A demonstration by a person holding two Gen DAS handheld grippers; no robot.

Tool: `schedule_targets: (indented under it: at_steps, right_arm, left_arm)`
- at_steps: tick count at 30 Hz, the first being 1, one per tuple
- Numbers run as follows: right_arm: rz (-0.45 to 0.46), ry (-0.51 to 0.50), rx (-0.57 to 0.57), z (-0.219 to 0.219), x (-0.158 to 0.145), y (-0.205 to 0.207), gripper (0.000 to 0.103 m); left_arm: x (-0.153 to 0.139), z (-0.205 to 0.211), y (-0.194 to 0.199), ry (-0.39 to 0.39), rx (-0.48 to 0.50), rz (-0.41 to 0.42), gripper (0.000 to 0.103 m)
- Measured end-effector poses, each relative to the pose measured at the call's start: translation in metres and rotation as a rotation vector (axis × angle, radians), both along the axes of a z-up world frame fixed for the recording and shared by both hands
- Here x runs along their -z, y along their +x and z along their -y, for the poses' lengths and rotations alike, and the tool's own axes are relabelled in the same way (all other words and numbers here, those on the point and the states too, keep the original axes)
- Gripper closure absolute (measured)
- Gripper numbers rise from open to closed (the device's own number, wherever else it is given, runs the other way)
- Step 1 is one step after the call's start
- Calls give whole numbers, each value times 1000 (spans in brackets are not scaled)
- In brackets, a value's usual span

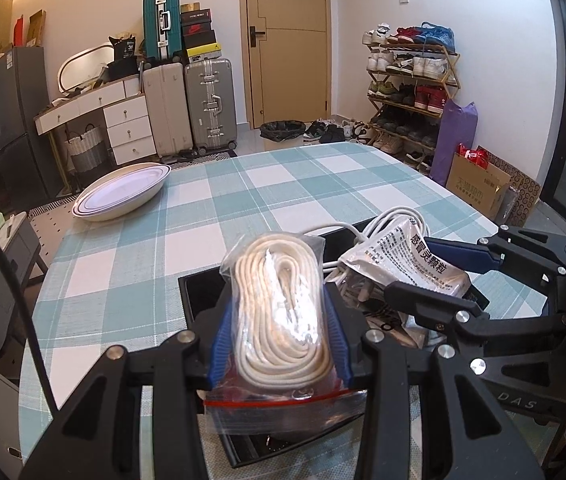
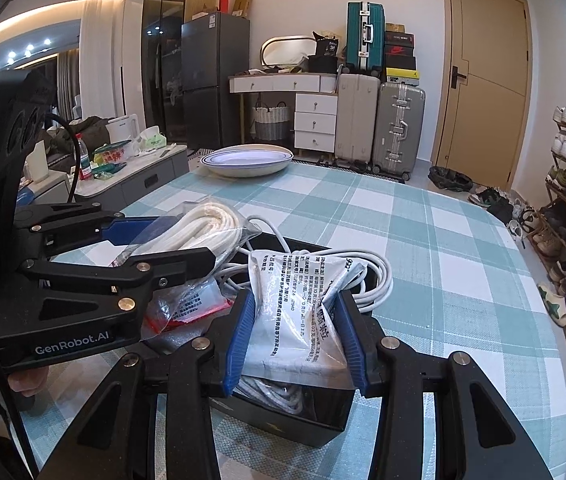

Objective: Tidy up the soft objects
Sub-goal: 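Carry the rope bag and the sachet over the black box with both grippers, then open both grippers to drop the rope bag and sachet into the box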

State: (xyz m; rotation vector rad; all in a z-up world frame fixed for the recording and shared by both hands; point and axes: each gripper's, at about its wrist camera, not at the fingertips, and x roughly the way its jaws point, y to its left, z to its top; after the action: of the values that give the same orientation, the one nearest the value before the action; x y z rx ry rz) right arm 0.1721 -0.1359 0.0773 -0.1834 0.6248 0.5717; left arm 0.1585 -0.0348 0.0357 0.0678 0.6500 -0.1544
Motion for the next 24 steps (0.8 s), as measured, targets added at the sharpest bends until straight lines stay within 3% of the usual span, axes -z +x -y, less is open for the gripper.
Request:
schedule_targets:
  at_steps: [20, 24]
  right_arm:
    - [-22, -5, -25, -2, 3, 4, 61]
    - [-19, 14, -32, 2, 1, 3, 52]
  left_arm:
    - [9, 0, -5, 14, 20, -17, 60]
    - [8, 0, -8, 16, 29, -14, 54]
